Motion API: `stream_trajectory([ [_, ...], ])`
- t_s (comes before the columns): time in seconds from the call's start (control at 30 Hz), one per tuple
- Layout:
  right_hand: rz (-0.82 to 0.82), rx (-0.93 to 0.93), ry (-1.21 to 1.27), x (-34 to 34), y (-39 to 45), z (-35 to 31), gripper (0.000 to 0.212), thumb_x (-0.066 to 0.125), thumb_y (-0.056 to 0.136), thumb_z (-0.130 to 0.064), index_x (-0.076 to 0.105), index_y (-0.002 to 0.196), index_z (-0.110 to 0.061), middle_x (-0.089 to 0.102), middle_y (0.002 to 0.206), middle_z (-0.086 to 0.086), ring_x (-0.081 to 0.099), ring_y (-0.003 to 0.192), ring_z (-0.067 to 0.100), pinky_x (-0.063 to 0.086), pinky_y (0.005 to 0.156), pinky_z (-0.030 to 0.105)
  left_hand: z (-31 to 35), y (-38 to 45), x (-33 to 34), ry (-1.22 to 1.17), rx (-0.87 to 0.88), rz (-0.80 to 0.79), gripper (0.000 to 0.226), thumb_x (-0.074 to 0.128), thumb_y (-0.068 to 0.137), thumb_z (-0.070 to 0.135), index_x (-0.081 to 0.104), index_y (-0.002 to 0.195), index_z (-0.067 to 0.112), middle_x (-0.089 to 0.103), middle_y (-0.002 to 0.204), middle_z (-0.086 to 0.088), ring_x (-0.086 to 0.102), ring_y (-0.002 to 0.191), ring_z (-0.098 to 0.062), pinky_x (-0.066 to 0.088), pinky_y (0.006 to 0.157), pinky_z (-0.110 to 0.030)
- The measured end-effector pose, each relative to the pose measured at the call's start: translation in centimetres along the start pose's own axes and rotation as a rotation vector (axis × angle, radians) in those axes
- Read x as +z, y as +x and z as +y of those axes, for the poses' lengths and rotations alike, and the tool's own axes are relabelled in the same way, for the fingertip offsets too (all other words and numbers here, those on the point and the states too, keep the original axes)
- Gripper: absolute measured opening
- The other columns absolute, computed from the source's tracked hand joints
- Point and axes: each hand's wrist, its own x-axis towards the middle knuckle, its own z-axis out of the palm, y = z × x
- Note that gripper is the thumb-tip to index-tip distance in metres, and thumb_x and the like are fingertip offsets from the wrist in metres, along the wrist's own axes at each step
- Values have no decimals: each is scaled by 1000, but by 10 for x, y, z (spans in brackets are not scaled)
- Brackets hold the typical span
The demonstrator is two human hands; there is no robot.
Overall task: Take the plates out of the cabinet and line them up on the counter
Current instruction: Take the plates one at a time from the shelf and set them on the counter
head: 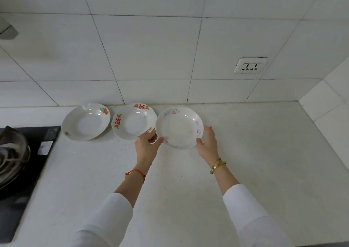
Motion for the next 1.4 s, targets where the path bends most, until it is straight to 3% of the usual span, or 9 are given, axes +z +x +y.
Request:
stream_trajectory([
  [0.2,-55,-1,-19,8,60,13,50,48,84,5,39,133,-4,36,145,19,8,147,31,14,118,54,-11,41,38,40,-56,6,25,77,78,20,74,101,9,66,84,-1,63,79,-18,44,72,-15],
  [0.3,-62,-19,-44,14,83,23,54,49,80,8,41,132,-3,42,138,18,19,143,36,20,115,55,-19,59,53,84,-86,6,27,76,79,22,73,102,8,66,89,-4,63,81,-20,43,74,-20],
  [0.53,-95,-3,-53,26,118,41,55,50,82,7,40,135,-6,40,143,14,11,146,32,14,118,54,-27,79,80,148,-118,34,21,74,80,22,74,100,15,61,83,0,58,79,-19,47,74,-29],
  [0.67,-127,-8,-50,27,126,45,54,52,83,6,40,135,-7,41,143,13,9,147,31,13,118,55,-30,79,88,202,-117,73,26,74,80,22,74,105,17,60,82,2,57,78,-19,37,69,-21],
  [0.8,-147,-5,-32,28,129,49,54,53,83,5,40,134,-8,41,143,12,8,147,31,13,118,56,-28,78,92,220,-139,81,27,74,81,21,73,108,15,59,84,1,59,81,-22,40,72,-24],
  [0.93,-160,-30,-36,27,130,53,55,55,84,3,40,135,-9,42,142,11,12,146,32,13,118,56,-25,78,93,214,-146,71,32,72,85,19,70,116,12,59,90,1,59,84,-22,48,80,-27],
  [1.07,-215,-38,-144,21,131,53,53,54,88,-5,38,138,-8,44,141,10,18,144,32,6,120,51,-19,79,89,242,-161,33,30,69,87,20,69,116,9,58,92,-2,57,83,-21,47,79,-26],
  [1.23,-233,-37,-308,8,120,47,55,51,94,-22,32,143,-8,39,147,10,20,143,33,6,121,50,-4,67,71,314,-90,23,40,64,91,23,60,129,10,61,116,-9,59,102,-27,53,91,-40],
  [1.4,-237,-137,-327,-9,95,30,52,49,95,-29,35,142,-11,40,145,10,19,144,31,4,121,47,11,46,45,362,25,32,46,64,91,22,55,135,14,61,122,-8,56,113,-28,49,95,-40],
])
